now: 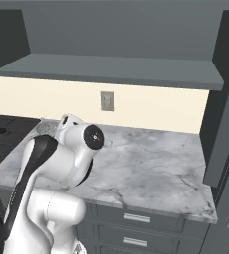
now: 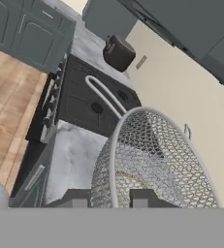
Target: Open the cabinet and setup a tea strainer by placing it in the bowl upright.
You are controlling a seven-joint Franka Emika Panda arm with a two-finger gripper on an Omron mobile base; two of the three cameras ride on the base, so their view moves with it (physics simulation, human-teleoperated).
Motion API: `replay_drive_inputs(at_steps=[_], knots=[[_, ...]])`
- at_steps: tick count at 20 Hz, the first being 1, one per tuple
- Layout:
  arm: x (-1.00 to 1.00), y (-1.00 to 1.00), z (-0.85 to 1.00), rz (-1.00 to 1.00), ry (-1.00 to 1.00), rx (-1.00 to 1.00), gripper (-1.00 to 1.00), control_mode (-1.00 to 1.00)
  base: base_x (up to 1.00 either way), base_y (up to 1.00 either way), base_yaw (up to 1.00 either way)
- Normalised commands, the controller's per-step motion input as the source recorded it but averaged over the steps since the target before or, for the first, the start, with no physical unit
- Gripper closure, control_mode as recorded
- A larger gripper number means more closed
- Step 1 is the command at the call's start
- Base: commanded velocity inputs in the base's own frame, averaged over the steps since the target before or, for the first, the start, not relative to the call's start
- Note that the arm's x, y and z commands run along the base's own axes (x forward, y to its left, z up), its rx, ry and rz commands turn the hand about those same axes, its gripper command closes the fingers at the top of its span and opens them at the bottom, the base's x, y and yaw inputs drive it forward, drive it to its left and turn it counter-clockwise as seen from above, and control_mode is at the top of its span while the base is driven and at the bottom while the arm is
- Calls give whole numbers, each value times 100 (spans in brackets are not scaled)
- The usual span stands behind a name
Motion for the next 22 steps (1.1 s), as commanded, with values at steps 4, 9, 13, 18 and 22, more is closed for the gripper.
replay_drive_inputs(at_steps=[4,9,13,18,22], knots=[[57,31,-42,6,-19,-9,100,-100,0,0,0],[57,33,-55,9,-19,-14,100,-100,0,0,0],[43,28,-74,9,-15,-18,100,-100,0,0,0],[40,19,-70,5,-6,-20,100,-100,0,0,0],[33,16,-45,1,-2,-17,100,-100,0,0,0]])
